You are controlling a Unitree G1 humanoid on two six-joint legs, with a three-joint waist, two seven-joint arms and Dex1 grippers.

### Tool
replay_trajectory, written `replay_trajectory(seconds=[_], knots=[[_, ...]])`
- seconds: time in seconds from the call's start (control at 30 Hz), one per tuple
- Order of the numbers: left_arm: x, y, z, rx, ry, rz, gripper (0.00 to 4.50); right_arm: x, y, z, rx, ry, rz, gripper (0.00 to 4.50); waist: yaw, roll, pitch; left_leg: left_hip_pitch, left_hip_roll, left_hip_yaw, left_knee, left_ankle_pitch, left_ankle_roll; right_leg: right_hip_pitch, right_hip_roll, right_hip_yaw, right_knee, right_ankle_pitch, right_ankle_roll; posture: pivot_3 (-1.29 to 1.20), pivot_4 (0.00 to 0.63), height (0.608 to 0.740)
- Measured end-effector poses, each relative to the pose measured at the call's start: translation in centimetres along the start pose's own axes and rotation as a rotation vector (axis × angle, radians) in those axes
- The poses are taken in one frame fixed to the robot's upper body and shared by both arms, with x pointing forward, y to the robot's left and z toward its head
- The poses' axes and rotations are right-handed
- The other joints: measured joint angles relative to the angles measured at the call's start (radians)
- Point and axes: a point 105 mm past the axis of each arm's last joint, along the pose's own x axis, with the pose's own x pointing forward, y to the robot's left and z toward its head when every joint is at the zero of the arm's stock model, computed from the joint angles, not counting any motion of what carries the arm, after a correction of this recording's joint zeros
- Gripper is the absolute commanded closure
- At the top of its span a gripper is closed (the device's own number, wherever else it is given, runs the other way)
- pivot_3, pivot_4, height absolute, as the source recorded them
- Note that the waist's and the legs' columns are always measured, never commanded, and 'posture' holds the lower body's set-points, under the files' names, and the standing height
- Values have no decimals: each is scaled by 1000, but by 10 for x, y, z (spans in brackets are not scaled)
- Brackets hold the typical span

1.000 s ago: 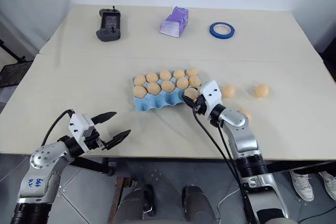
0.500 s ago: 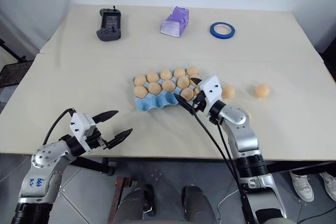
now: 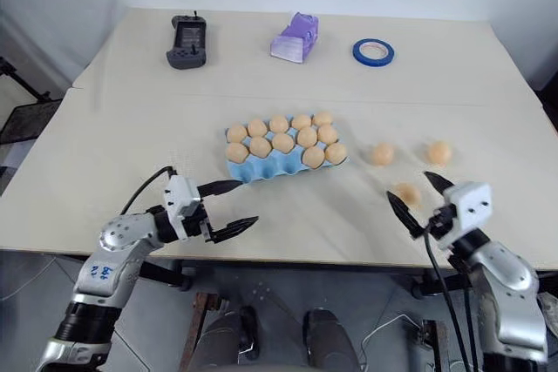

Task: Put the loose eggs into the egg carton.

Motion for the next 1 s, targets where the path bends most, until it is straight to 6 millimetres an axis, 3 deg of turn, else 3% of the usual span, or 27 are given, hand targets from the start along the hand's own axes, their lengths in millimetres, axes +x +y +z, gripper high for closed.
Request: replay_trajectory(seconds=[0.17,0.3,0.57,0.9,1.0], knots=[[14,5,-3,9,2,-37,0,-31,-11,-32,24,86,-101,33,-1,0,0,-1,-1,1,2,0,1,2,-2,0,-1,1,2,0,150,740],[23,2,2,26,-15,-93,0,-34,-11,-41,40,96,-107,33,-10,0,0,0,-1,1,2,0,1,2,-1,1,0,2,1,0,150,740],[21,1,2,20,-17,-105,0,0,-16,-24,3,28,-10,33,-14,0,0,0,-1,1,2,0,1,1,-1,1,0,2,1,0,150,740],[6,2,-3,15,-5,-36,0,39,-11,-39,61,88,162,33,-10,0,0,0,0,0,4,0,1,2,-1,0,1,2,1,0,150,740],[2,1,-3,14,-7,-28,0,48,-13,-44,65,96,175,659,-6,0,0,0,0,0,4,0,1,2,-1,0,1,2,1,0,150,740]])
